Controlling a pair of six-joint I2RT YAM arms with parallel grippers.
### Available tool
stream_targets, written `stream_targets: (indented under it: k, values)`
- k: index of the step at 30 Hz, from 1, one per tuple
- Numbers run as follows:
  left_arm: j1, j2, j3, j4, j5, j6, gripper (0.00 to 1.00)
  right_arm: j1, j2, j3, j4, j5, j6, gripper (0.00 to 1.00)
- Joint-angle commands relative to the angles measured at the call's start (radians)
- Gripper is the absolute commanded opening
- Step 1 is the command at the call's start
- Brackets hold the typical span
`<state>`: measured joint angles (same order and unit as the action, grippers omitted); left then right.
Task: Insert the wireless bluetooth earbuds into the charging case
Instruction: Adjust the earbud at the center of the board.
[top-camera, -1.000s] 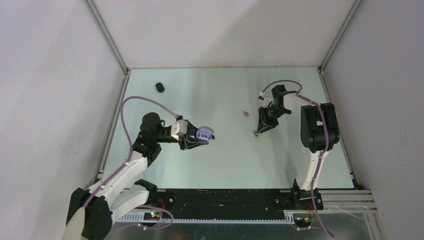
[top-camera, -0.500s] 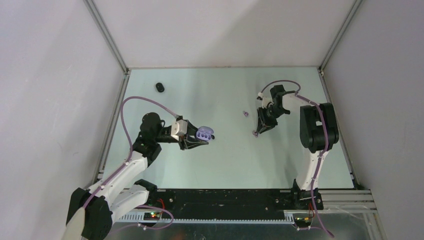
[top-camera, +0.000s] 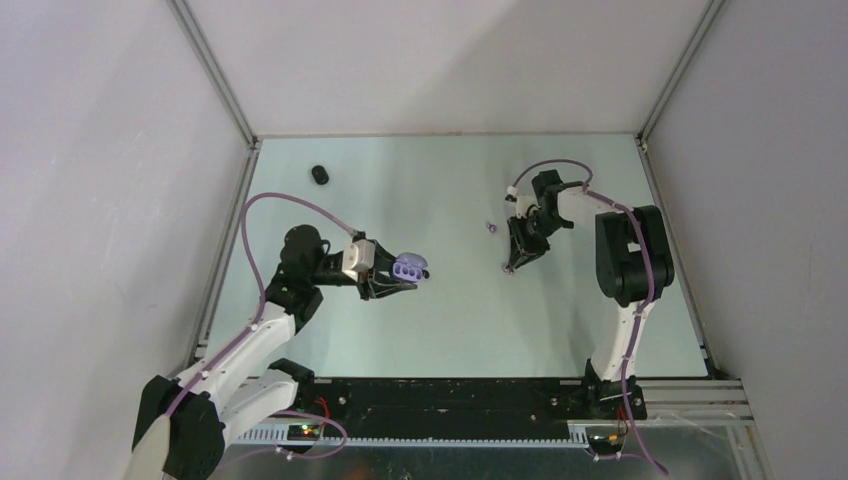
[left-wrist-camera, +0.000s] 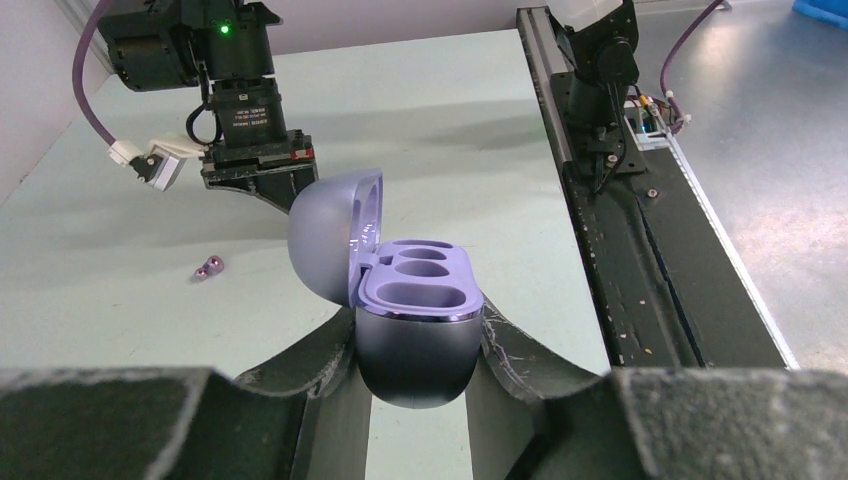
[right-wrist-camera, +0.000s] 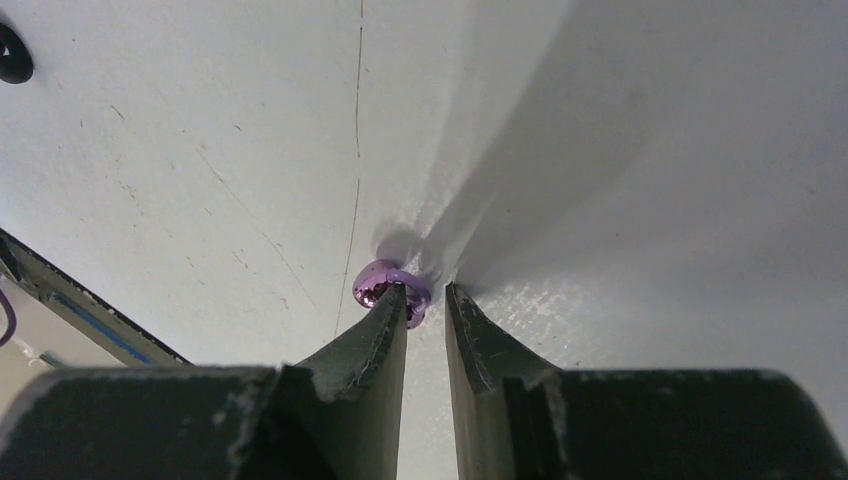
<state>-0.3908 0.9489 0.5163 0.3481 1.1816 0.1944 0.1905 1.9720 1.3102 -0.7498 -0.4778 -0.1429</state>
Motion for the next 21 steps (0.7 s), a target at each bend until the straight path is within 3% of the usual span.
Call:
stream_targets:
  k: [1,14,21]
  values:
    - [-0.004,-0.011,0.045,0.006,0.001,0.033,0.0,-0.005,-0.025,0.034,0.005,0.043,-0.041,0.26]
    - [-0.005,0.005,0.051,-0.009,-0.002,0.049,0.0,0.017,0.075,0.214,-0.078,0.053,-0.161,0.29]
    - [-0.006,-0.001,0.054,-0.026,-0.004,0.061,0.0,0.043,0.121,0.225,-0.12,0.043,-0.201,0.28]
